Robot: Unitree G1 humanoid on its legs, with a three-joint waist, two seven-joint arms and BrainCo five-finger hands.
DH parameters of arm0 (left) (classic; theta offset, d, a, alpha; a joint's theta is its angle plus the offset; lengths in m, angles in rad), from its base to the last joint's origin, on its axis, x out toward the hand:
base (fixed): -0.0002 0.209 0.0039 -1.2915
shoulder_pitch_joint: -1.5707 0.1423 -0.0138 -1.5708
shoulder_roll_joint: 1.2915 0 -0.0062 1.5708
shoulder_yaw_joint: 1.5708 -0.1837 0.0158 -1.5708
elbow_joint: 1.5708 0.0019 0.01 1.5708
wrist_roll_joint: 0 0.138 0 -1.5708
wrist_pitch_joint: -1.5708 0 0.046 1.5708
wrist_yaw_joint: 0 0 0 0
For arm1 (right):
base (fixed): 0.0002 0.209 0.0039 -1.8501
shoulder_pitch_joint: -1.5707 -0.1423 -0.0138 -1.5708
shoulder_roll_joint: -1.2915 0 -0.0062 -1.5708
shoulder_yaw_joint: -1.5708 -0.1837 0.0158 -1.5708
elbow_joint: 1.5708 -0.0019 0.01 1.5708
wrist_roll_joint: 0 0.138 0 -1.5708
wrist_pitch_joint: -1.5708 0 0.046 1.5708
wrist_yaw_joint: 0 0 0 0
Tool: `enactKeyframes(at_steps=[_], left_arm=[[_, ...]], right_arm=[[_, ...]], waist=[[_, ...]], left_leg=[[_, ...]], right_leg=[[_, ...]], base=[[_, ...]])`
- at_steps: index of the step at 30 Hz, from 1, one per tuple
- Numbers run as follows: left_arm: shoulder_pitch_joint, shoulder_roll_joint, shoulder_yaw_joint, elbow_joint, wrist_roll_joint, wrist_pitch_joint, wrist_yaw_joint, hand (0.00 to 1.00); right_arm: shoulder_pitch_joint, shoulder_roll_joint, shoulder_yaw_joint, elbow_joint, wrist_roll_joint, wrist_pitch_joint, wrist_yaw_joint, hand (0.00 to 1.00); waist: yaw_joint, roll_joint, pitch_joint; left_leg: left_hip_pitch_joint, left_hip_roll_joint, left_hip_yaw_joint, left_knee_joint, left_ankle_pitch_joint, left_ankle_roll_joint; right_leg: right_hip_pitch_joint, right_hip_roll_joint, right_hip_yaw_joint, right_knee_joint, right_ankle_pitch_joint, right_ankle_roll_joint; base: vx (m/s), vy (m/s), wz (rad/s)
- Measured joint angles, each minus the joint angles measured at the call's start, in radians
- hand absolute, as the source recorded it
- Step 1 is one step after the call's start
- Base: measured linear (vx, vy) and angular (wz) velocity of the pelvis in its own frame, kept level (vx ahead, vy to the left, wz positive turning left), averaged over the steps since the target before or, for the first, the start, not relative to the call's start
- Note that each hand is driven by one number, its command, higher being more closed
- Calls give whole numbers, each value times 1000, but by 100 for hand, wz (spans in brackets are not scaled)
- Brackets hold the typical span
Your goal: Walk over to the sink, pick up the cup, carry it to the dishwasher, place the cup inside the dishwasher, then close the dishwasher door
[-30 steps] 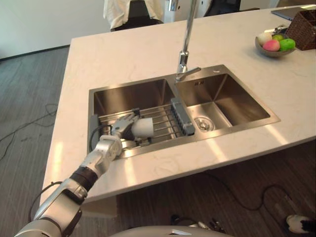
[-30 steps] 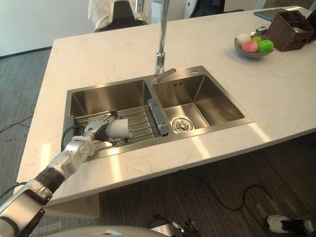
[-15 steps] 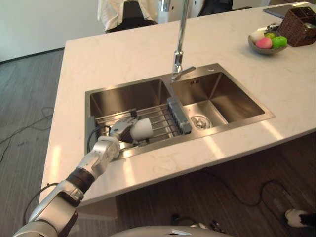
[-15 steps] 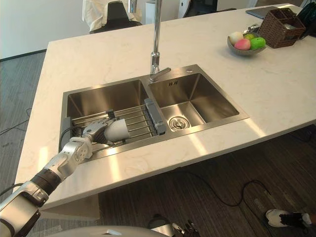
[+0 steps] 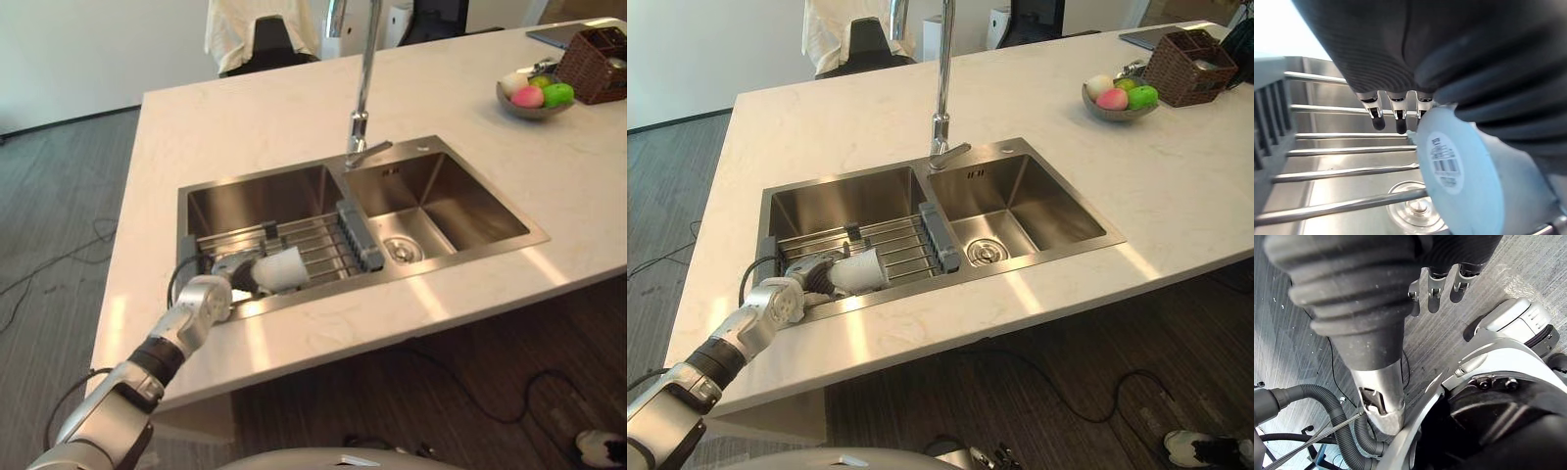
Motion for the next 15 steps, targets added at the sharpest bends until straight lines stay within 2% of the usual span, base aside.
enactKeyframes(at_steps=[6, 11, 12, 15], left_arm=[[1, -5, 2, 7, 23, -11, 1, 0], [10, -5, 0, 12, 21, -22, -19, 0], [10, -5, -1, 13, 21, -24, -20, 100], [8, -3, -5, 15, 21, -51, -12, 100]], right_arm=[[-1, -12, 18, 0, -1, 0, 9, 0], [-2, -17, 53, 0, 0, 0, 8, 0], [-2, -17, 57, 0, 0, 0, 8, 0], [-6, -16, 59, 2, 0, 1, 8, 0]], waist=[[2, -1, -1], [2, -14, -17], [2, -16, -19], [1, -18, -29]], left_leg=[[-7, -8, -17, 0, 5, 6], [-8, -12, -19, 0, 5, 7], [-8, -13, -19, 0, 5, 7], [-8, -13, -19, 0, 5, 7]], right_leg=[[0, -4, -8, 1, -3, 4], [-1, -7, -7, 1, -4, 6], [-1, -7, -7, 1, -4, 6], [-1, -7, -7, 1, -4, 6]], base=[[-21, -10, 8], [0, 0, 0], [0, 0, 0], [0, 0, 0]])
